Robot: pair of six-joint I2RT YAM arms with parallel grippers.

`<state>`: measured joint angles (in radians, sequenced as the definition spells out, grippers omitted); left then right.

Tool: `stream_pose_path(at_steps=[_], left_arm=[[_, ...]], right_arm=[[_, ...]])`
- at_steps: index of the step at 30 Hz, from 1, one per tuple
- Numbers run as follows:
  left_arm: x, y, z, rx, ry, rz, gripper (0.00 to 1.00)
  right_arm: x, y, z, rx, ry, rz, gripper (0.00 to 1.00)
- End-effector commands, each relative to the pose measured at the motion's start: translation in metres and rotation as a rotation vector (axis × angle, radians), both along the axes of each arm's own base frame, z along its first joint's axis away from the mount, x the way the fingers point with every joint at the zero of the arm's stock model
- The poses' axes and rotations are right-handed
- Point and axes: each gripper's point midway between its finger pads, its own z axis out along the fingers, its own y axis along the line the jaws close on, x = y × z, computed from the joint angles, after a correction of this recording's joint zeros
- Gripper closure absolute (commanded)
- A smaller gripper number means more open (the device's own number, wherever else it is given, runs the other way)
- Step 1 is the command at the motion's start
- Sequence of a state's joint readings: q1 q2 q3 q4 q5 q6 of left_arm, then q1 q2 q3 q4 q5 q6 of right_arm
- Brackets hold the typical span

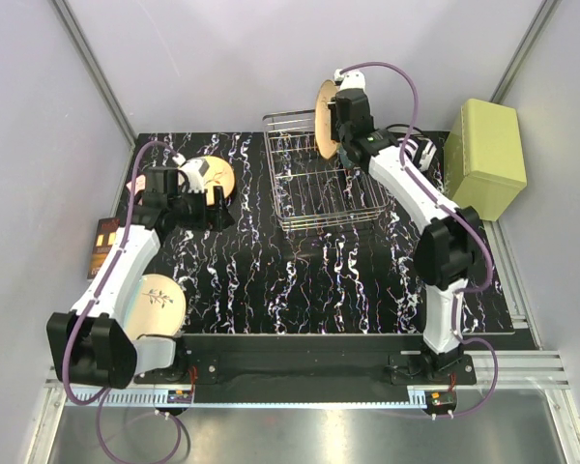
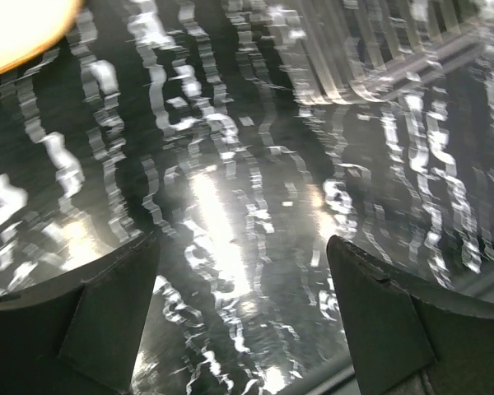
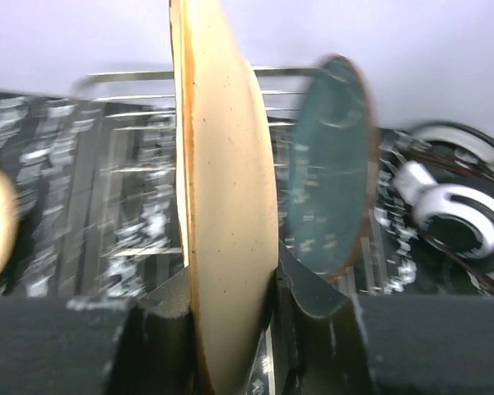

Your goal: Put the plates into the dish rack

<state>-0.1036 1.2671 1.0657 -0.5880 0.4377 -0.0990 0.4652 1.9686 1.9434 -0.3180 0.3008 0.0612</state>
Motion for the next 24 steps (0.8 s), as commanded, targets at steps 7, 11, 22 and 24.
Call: stream_pose_path(at_steps=[7, 11, 22, 24], left_arm=[[0.009, 0.033, -0.010, 0.109, -0.032, 0.187, 0.13], [0.009, 0.028, -0.014, 0.090, -0.014, 0.172, 0.13], [0.008, 0.024, -0.019, 0.095, -0.027, 0.123, 0.16], [0.007, 0.026, -0.021, 0.104, -0.027, 0.124, 0.16]], right_arm=[[0.040, -0.039, 0.083, 0.058, -0.287, -0.253, 1.00], [0.049, -0.043, 0.075, 0.027, -0.290, -0.269, 1.00], [0.086, -0.045, 0.046, -0.203, -0.314, -0.239, 1.00], [0.092, -0.047, 0.048, -0.208, -0.326, -0.239, 1.00]])
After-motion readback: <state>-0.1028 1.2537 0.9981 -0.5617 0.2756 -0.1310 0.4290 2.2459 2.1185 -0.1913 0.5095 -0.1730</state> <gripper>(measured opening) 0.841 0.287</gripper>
